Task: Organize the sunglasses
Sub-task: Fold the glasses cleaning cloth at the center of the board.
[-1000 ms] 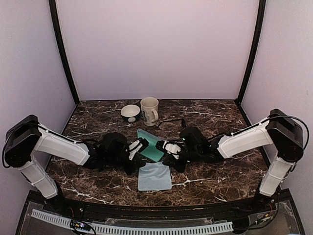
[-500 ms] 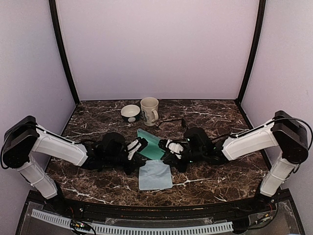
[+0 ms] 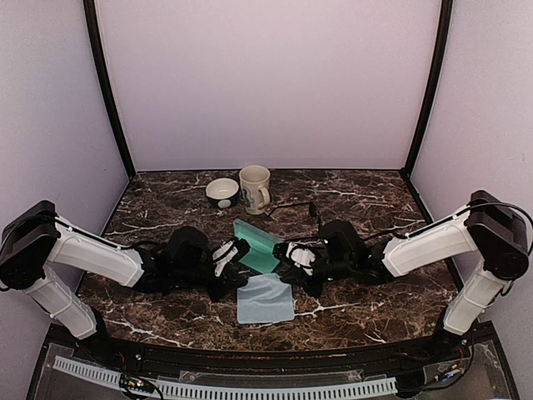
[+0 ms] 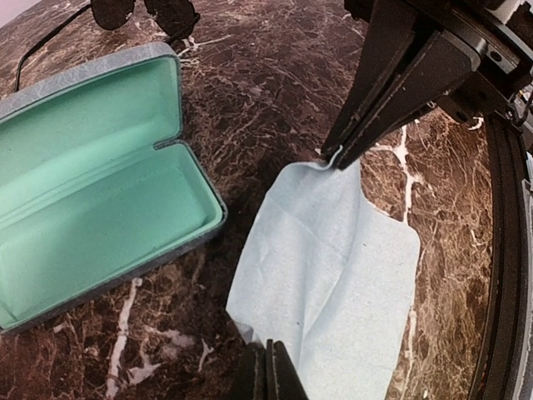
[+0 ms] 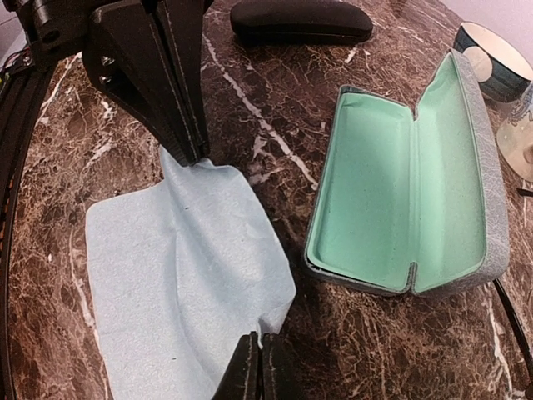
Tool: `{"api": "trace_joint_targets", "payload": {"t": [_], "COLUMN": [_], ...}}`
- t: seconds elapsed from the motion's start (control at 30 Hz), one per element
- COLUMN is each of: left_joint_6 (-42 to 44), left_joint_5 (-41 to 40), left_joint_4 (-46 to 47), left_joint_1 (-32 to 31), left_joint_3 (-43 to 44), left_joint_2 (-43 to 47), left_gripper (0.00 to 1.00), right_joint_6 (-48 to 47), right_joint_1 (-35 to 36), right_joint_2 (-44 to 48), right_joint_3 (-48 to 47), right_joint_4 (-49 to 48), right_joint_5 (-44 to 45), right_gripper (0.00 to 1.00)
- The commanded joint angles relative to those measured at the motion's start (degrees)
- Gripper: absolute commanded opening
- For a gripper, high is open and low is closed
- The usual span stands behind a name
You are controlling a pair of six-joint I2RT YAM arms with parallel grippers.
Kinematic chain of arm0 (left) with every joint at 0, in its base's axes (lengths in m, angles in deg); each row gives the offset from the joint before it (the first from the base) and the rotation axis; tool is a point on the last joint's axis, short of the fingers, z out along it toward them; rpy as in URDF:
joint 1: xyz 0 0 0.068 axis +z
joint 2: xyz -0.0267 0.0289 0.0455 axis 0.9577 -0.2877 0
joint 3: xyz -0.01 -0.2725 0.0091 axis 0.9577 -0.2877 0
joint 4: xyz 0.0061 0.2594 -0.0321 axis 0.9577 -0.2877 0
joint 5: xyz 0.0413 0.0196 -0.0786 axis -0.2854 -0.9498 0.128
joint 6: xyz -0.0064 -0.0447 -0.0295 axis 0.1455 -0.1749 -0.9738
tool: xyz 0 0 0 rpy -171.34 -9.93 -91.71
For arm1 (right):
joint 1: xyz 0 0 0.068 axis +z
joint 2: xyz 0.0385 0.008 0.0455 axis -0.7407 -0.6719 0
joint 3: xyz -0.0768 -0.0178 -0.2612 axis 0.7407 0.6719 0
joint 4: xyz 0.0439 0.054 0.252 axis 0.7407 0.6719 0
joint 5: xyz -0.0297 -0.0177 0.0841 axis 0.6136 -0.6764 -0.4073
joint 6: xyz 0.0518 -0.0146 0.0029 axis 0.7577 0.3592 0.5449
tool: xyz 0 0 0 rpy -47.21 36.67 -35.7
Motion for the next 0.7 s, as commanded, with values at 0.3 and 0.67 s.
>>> {"api": "trace_joint_targets", "payload": {"t": [0.3,0.67], "left_joint_6": [1.83,2.05], "left_joint_5": [2.11,1.94], "left_joint_4": [1.82,2.26], "left_joint_1": [-1.3,-1.94], "left_joint_3": [-1.69,-1.39], "left_joint_2": [1.13,0.82], "left_gripper": [0.0,0.0], "right_joint_6": [-5.67,-6.28], "right_joint_1": [-0.6,-0.51], "right_joint_2": [4.39,3.54], "right_joint_3": [4.73,4.62], "right_joint_4": [-8.56,-7.85], "right_joint_5": [1.09,0.27], "right_gripper": [0.02,0.01]}}
